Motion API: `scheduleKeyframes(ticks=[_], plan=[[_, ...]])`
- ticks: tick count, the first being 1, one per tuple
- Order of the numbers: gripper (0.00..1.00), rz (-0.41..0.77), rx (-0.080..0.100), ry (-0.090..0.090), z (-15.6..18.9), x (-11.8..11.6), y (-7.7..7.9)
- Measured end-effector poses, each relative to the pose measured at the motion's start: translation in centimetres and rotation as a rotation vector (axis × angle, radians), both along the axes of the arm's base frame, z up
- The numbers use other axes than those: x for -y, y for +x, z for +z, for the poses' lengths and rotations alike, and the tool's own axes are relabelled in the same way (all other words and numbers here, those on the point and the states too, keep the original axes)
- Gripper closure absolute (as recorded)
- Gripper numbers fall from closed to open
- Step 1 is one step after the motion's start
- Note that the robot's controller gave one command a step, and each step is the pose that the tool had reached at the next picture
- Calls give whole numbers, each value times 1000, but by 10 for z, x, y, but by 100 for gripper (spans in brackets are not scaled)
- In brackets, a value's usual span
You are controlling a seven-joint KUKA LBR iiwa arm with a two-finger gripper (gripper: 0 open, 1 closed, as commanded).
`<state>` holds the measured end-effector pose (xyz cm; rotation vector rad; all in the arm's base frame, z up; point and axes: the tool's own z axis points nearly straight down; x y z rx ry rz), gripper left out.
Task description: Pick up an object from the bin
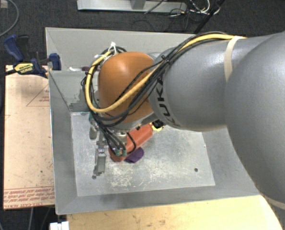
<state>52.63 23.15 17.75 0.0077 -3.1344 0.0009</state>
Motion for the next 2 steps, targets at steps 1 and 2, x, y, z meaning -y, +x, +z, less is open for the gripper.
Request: scheduleKeyframes(ticks=[1,2], plan=[[0,-5,7,2,5,1,2],[0,-6,3,2,-12,69,23]])
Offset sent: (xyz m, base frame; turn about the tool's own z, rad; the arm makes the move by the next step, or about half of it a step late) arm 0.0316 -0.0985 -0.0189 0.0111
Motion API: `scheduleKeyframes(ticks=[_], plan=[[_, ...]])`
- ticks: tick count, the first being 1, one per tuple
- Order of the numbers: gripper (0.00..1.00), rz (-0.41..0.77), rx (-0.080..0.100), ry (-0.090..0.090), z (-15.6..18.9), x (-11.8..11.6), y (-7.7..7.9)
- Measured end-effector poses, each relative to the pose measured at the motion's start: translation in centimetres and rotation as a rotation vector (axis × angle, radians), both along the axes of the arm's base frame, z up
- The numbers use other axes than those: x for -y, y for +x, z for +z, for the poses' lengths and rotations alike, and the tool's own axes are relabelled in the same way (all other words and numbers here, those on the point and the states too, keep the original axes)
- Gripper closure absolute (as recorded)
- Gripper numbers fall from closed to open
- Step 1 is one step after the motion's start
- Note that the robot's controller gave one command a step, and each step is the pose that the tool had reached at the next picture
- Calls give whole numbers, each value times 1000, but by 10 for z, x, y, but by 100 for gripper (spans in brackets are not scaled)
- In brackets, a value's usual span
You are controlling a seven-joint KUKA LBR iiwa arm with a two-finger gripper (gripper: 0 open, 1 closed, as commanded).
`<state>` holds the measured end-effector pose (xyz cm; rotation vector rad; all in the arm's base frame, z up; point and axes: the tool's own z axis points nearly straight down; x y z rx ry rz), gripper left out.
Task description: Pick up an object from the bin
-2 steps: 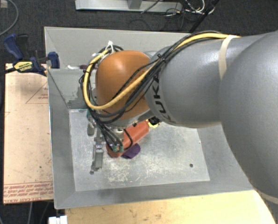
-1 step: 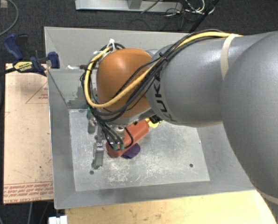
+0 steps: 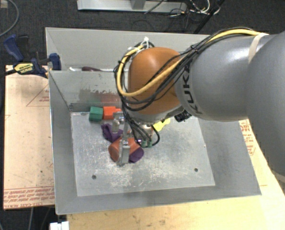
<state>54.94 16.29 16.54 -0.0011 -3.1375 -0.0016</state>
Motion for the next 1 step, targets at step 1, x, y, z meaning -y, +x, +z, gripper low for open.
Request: scheduleKeyframes(ticks=[1], plan=[[0,-173,6,0,-33,22,34]])
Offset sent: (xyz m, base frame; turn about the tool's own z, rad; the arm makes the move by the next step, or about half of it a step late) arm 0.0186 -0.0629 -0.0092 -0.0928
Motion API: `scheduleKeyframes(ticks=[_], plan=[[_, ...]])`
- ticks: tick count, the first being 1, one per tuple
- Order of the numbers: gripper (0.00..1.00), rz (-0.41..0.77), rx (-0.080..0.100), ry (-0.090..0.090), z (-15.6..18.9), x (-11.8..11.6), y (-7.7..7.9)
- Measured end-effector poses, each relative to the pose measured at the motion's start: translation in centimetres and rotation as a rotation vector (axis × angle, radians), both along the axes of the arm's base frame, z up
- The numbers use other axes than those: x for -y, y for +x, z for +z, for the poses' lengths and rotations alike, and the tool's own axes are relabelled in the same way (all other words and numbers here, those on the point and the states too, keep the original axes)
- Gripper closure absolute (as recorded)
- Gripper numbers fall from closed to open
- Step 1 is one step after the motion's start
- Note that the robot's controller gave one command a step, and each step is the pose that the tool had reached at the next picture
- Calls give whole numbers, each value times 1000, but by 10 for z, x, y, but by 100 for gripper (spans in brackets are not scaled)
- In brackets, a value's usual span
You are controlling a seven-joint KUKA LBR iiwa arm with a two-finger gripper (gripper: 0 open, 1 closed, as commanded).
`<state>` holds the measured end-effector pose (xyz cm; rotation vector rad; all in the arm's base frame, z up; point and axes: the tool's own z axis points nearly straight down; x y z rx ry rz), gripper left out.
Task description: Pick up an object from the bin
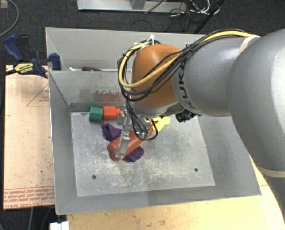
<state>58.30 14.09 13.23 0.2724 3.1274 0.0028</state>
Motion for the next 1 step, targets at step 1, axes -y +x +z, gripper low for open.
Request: scheduleKeyframes(ticks=[1], plan=[[0,178,-7,0,11,23,-9]])
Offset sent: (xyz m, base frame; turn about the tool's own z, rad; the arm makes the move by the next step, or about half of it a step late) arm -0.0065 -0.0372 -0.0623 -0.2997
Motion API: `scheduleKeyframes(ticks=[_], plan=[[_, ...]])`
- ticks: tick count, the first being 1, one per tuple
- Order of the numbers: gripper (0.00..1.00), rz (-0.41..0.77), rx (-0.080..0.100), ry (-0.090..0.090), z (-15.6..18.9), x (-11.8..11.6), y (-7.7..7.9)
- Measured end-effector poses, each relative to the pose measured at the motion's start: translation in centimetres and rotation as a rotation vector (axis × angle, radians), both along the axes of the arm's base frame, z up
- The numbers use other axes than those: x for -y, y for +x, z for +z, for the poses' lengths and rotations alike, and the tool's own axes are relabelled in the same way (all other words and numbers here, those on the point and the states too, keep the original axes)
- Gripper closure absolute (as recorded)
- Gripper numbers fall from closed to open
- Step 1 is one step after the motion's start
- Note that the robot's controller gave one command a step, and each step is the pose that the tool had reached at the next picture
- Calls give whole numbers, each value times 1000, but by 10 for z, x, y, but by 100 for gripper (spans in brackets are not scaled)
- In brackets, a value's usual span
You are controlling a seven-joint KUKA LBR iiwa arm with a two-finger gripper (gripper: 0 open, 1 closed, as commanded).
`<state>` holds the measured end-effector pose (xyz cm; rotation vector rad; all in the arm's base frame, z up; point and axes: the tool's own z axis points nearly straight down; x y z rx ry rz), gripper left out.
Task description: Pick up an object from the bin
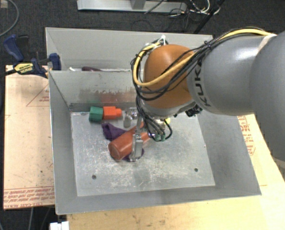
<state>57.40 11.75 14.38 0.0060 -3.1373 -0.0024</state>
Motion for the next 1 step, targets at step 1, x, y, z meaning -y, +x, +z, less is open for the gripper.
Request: scheduleKeyframes(ticks=[1], plan=[[0,109,13,1,-53,10,4]])
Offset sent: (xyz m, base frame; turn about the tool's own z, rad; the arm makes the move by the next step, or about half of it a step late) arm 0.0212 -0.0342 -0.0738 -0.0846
